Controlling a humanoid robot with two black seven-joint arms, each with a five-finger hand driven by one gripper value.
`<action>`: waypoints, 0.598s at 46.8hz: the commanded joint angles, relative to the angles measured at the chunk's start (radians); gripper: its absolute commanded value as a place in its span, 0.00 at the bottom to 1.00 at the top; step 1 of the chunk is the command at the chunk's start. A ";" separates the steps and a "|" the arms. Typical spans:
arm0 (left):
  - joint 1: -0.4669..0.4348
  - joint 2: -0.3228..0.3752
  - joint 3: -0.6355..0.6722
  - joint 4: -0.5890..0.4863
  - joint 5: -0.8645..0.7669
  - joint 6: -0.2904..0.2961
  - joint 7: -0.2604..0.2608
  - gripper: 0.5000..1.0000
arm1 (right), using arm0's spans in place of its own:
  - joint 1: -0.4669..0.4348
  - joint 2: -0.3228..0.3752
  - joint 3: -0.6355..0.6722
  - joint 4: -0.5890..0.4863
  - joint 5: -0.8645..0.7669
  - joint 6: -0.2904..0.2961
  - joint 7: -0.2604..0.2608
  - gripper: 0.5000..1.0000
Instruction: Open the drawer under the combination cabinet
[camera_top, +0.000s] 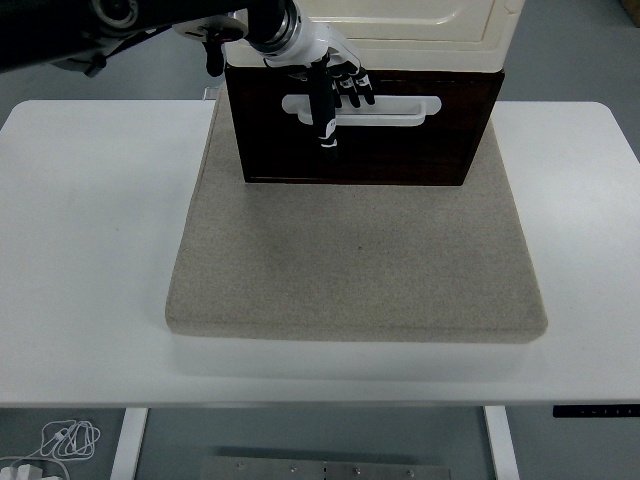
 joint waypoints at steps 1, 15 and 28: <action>0.000 0.000 0.001 0.000 0.000 0.000 0.000 1.00 | -0.001 0.000 0.000 0.000 0.000 0.000 0.000 0.85; 0.021 -0.026 -0.002 0.015 0.006 0.000 0.000 1.00 | 0.000 0.000 0.000 0.000 0.000 0.000 0.000 0.85; 0.026 -0.028 -0.002 0.015 0.009 0.000 0.000 1.00 | -0.001 0.000 0.000 0.000 0.000 0.000 0.000 0.85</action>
